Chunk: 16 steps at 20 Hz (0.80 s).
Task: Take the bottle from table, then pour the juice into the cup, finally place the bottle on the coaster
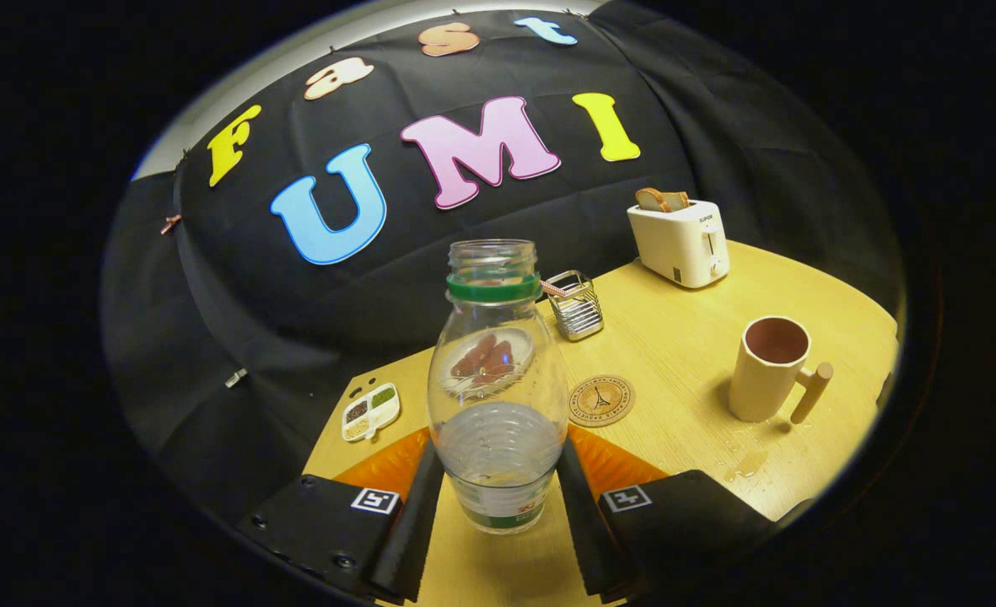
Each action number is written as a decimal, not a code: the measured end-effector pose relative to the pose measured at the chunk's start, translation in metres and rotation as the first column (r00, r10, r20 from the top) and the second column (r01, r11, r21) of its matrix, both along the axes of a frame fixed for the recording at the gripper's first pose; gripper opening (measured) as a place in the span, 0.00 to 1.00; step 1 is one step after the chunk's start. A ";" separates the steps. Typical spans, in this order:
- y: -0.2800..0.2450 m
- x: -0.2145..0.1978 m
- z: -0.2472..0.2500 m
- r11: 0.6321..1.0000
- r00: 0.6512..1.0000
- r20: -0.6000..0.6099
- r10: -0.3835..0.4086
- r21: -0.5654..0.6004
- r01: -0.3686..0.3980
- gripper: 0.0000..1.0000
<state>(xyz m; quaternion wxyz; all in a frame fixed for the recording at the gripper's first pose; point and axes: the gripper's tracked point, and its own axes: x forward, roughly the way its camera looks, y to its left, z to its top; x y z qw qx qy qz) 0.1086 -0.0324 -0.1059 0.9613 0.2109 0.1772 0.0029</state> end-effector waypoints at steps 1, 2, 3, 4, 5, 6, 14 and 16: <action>-0.004 -0.003 0.001 1.000 1.000 -0.005 0.003 0.029 -0.003 0.72; -0.009 -0.003 0.003 0.998 1.000 -0.010 0.005 0.064 -0.004 0.72; -0.014 -0.007 0.003 0.995 1.000 -0.010 0.004 0.099 -0.003 0.72; -0.019 -0.009 0.004 0.992 1.000 -0.013 0.003 0.129 -0.002 0.72; -0.025 -0.013 0.002 0.988 1.000 -0.018 0.002 0.153 0.001 0.72; -0.032 -0.014 0.001 0.984 1.000 -0.027 -0.002 0.177 0.007 0.72; -0.087 -0.009 -0.010 0.890 0.994 -0.065 -0.090 0.443 0.110 0.72; -0.099 -0.006 -0.011 0.859 0.990 -0.080 -0.119 0.492 0.143 0.72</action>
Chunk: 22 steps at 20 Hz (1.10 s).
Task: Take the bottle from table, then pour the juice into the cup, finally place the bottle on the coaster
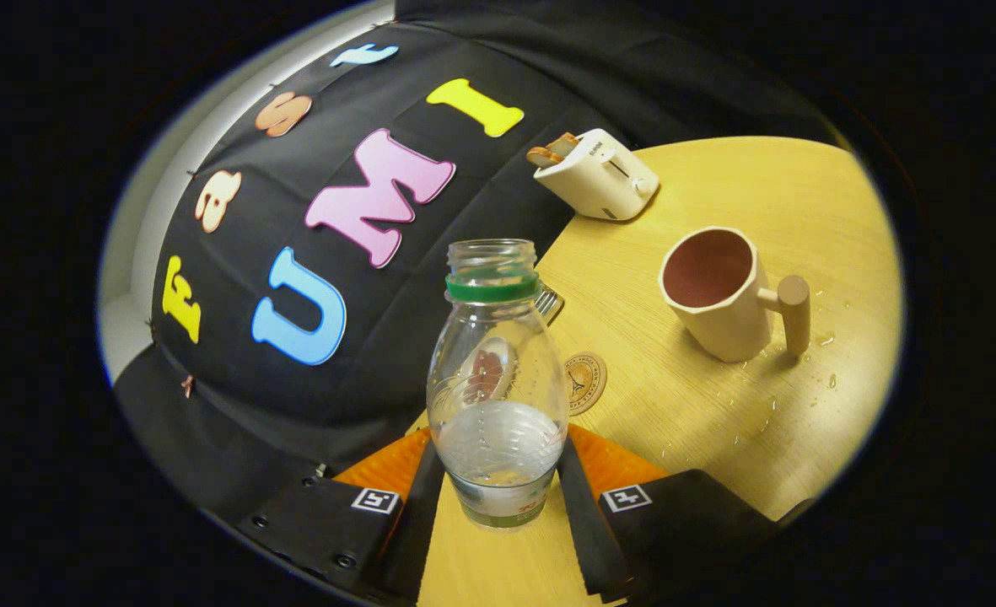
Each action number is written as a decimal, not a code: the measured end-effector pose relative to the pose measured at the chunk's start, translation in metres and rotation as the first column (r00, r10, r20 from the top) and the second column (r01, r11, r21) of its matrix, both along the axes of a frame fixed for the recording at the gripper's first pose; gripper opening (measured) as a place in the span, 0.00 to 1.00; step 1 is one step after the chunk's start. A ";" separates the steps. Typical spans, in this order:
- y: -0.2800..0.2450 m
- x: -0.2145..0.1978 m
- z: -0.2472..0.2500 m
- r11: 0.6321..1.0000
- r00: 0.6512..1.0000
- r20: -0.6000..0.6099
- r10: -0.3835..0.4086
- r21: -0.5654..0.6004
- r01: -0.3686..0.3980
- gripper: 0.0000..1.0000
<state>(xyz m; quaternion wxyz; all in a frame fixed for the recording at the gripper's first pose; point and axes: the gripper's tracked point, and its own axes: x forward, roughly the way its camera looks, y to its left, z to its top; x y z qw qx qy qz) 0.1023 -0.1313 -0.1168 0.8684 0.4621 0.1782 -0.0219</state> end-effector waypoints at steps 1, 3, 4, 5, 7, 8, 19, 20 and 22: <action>-0.005 0.000 -0.003 1.000 1.000 -0.006 -0.012 0.019 0.012 0.72; -0.014 0.002 -0.010 0.998 0.999 -0.020 -0.024 0.058 0.026 0.72; -0.019 0.004 -0.012 0.996 0.999 -0.027 -0.032 0.081 0.034 0.72; -0.021 0.006 -0.013 0.993 0.999 -0.033 -0.039 0.107 0.043 0.72; -0.029 0.011 -0.017 0.986 0.997 -0.049 -0.056 0.156 0.063 0.72; -0.032 0.013 -0.018 0.981 0.996 -0.055 -0.067 0.177 0.076 0.72; -0.035 0.031 -0.038 0.925 0.978 -0.190 -0.089 0.348 0.152 0.72; -0.036 0.030 -0.039 0.919 0.975 -0.200 -0.092 0.359 0.160 0.72; -0.036 0.033 -0.044 0.907 0.969 -0.228 -0.092 0.382 0.176 0.72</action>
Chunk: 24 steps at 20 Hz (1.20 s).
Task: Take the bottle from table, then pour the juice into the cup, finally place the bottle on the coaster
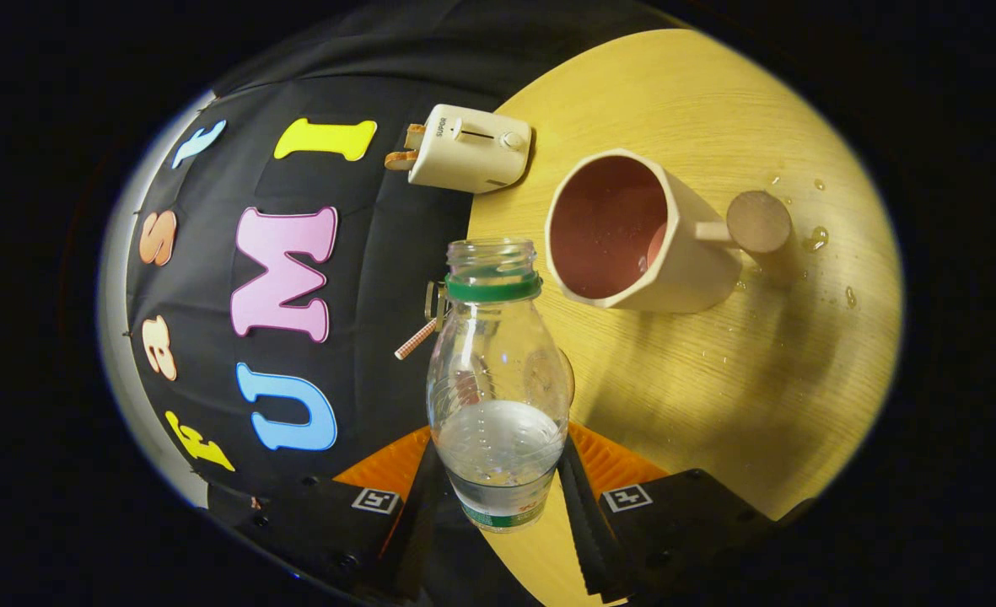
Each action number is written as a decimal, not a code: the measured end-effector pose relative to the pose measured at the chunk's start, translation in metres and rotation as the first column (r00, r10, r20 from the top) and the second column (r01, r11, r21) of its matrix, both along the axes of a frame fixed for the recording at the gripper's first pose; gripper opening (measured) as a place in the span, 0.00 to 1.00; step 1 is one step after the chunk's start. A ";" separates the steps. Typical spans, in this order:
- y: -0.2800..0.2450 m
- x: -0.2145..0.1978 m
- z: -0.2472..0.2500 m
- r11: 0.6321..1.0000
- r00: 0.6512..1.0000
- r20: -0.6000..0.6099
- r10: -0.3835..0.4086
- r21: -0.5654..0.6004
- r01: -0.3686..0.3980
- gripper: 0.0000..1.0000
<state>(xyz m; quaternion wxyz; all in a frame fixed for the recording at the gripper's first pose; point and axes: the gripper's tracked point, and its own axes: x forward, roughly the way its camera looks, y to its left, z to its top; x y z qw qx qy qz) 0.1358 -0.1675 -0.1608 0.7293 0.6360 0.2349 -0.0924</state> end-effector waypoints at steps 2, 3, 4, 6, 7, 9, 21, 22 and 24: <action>-0.002 0.003 -0.002 0.999 1.000 -0.016 -0.012 0.030 0.013 0.72; -0.003 0.002 -0.001 0.999 1.000 -0.020 -0.021 0.045 0.022 0.72; -0.004 0.004 -0.001 0.998 0.999 -0.022 -0.029 0.060 0.030 0.72; -0.004 0.007 0.000 0.995 0.999 -0.027 -0.042 0.091 0.044 0.72; -0.003 0.008 0.001 0.993 0.998 -0.030 -0.046 0.108 0.049 0.72; -0.002 0.009 0.000 0.989 0.998 -0.045 -0.053 0.138 0.059 0.72; -0.003 0.014 -0.001 0.950 0.990 -0.088 -0.107 0.283 0.128 0.72; -0.003 0.015 -0.001 0.946 0.989 -0.090 -0.114 0.295 0.136 0.72; -0.004 0.014 -0.002 0.938 0.988 -0.097 -0.121 0.314 0.146 0.72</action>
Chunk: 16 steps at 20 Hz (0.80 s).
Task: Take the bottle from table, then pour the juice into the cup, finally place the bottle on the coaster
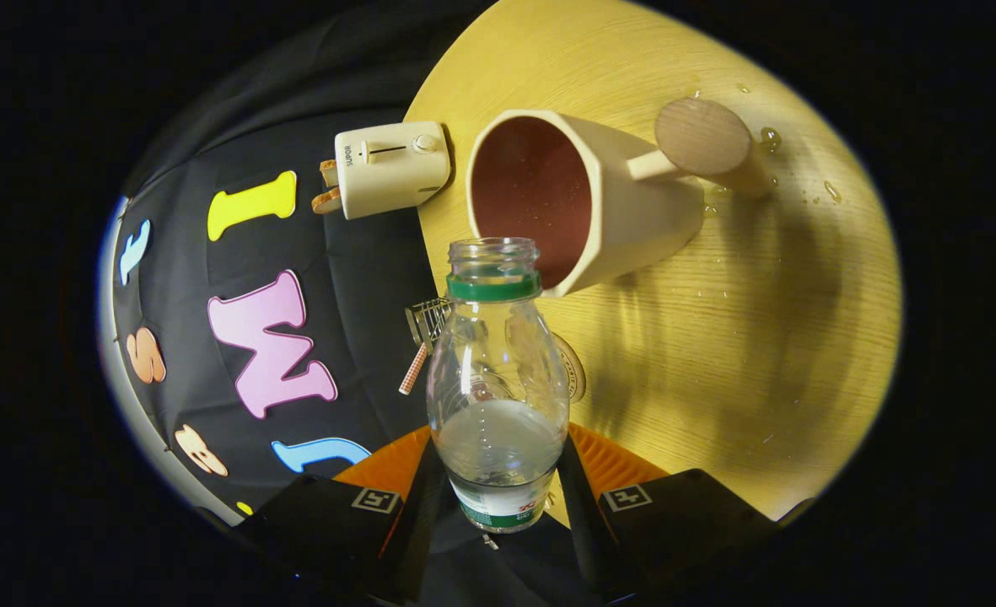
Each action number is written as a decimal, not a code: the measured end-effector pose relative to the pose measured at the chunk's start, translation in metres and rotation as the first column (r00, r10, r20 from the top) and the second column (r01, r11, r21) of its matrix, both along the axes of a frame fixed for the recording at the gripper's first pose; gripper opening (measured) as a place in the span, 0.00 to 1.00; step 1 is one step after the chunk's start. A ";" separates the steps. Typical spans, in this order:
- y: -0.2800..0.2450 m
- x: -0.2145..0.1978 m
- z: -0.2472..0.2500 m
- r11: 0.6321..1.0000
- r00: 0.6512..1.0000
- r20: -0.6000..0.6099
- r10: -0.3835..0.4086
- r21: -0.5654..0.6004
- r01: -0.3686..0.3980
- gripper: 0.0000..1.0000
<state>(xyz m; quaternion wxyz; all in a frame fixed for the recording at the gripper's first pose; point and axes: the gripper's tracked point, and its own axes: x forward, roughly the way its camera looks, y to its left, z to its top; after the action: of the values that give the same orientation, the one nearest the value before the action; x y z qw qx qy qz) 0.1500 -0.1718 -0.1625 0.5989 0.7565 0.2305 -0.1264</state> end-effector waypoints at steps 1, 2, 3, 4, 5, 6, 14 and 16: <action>0.000 0.001 0.000 1.000 1.000 -0.001 0.000 0.008 0.000 0.72; 0.000 0.001 0.001 1.000 1.000 -0.002 -0.003 0.015 0.003 0.72; -0.001 0.002 0.001 1.000 1.000 -0.004 -0.007 0.025 0.007 0.72; 0.000 0.004 0.001 0.999 1.000 -0.004 -0.012 0.038 0.012 0.72; 0.000 0.004 0.002 0.999 1.000 -0.005 -0.019 0.051 0.019 0.72; 0.000 0.005 0.004 0.998 1.000 -0.004 -0.030 0.063 0.030 0.72; -0.002 0.009 0.009 0.989 0.998 -0.012 -0.066 0.133 0.067 0.72; -0.003 0.010 0.010 0.986 0.997 -0.010 -0.077 0.148 0.078 0.72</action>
<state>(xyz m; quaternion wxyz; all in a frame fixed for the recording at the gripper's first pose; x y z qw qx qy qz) 0.1599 -0.1748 -0.1525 0.5353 0.8069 0.2109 -0.1335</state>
